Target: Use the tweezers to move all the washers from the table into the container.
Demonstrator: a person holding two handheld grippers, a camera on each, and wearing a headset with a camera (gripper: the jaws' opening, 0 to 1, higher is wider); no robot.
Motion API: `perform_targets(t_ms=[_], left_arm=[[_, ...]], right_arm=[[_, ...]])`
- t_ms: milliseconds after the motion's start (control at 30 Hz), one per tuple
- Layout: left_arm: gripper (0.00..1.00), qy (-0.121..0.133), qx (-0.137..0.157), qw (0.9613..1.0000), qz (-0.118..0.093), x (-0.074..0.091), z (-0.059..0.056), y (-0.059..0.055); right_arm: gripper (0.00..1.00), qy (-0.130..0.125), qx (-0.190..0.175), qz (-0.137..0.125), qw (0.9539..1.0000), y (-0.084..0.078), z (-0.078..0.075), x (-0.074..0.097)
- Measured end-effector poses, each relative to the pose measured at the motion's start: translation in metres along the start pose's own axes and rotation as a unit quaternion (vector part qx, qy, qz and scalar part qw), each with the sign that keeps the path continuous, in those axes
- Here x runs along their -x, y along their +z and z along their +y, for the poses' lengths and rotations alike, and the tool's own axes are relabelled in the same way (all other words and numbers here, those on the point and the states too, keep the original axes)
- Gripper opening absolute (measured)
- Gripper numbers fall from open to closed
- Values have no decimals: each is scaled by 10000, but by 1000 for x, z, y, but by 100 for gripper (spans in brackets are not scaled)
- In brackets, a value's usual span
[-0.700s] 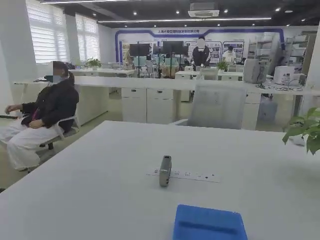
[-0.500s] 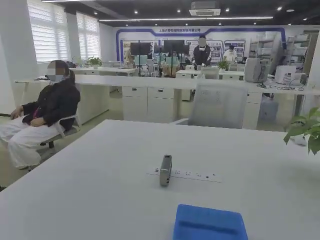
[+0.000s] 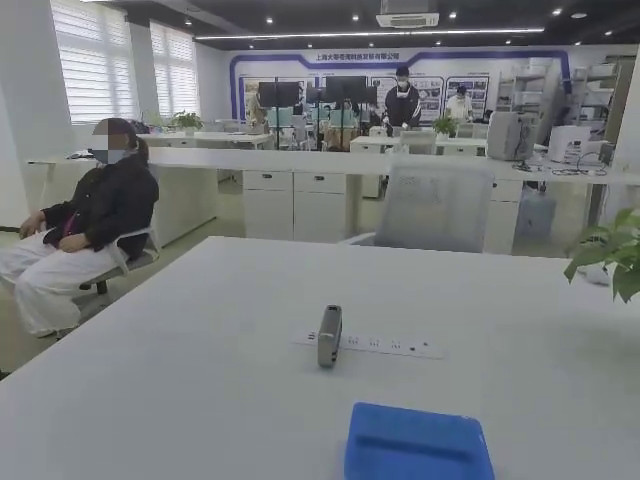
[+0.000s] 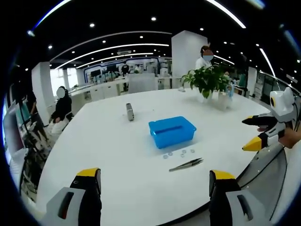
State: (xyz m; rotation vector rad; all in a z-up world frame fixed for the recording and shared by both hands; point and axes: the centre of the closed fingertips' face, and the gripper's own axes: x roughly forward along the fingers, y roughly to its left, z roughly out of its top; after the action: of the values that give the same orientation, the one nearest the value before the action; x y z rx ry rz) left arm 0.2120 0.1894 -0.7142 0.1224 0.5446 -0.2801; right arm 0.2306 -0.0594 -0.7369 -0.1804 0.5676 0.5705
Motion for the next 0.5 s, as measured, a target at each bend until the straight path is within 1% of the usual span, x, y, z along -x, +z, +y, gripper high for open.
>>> perform_targets(t_ms=[367,500], left_arm=[[98,32,14,10000,-15,-1,2,3],[98,30,-32,10000,27,-4,4,2]], right_arm=[[93,0,37,32,10000,-1,-4,-1],[93,9,14,47,10000,-1,-4,-2]])
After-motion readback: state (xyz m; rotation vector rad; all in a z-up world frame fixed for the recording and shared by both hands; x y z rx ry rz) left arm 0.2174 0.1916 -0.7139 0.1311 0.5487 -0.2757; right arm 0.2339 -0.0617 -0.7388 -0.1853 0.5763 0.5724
